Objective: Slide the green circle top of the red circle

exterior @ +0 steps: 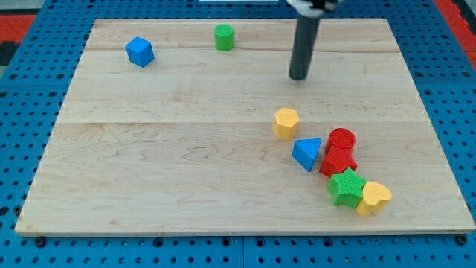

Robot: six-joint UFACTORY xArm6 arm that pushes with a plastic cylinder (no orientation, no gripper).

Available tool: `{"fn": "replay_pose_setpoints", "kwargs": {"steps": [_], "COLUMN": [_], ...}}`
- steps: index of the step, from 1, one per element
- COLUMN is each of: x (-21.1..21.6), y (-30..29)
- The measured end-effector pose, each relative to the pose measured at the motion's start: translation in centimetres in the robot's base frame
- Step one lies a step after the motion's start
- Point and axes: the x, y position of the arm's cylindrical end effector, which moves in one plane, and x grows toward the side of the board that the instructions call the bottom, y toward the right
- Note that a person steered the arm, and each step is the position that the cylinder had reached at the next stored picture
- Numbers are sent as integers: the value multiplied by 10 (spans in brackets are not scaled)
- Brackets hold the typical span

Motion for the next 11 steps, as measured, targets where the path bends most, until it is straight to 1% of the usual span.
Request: {"fn": "replay_pose_setpoints", "kwargs": {"steps": [1,2,3,4,5,6,7,8,9,10,11], "x": [-68,-120,-122,-99,-47,-9,-1,-29,23,83,35], "y": [-30,-94,-133,-161,-82,5,29,49,109,100,126]}}
